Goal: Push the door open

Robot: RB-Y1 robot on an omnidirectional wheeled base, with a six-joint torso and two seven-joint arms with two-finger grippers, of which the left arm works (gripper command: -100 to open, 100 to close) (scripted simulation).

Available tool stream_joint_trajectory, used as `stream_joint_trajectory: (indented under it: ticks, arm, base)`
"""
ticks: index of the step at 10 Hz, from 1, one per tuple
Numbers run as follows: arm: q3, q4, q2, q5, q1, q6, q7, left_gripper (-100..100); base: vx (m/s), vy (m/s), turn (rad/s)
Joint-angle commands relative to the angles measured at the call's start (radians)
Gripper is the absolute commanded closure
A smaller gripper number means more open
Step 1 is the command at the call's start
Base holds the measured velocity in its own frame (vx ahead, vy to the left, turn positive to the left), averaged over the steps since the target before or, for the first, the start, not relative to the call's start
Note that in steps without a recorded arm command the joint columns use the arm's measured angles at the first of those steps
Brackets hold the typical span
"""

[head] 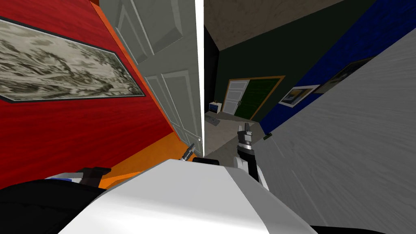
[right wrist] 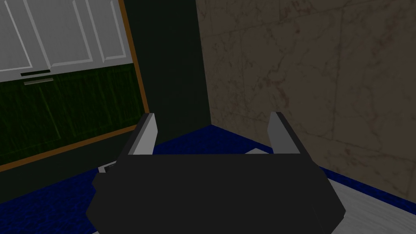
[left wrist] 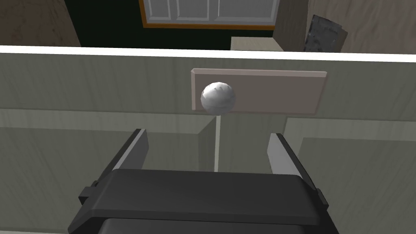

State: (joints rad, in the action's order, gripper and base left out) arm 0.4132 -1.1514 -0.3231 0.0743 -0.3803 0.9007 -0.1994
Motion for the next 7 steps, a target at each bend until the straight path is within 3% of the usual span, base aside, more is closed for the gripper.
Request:
stream_joint_trajectory:
  ticks: [1, 4, 5, 6, 7]
  arm:
    - [-0.004, -0.002, 0.004, -0.002, 0.011, -0.016, -0.002, -100]
    - [-0.013, 0.006, 0.021, -0.006, 0.039, -0.042, -0.001, -100]
    - [-0.011, 0.01, 0.019, -0.005, 0.036, -0.033, 0.0, -100]
    - [-0.011, 0.01, 0.019, -0.005, 0.036, -0.033, 0.0, 100]
    - [-0.011, 0.01, 0.019, -0.005, 0.036, -0.033, 0.0, 100]
  base:
    - [0.165, -0.065, -0.037]
    - [0.16, -0.082, -0.031]
    - [0.083, -0.037, -0.002]
    - [-0.012, 0.004, 0.006]
    - [-0.033, 0.015, -0.002]
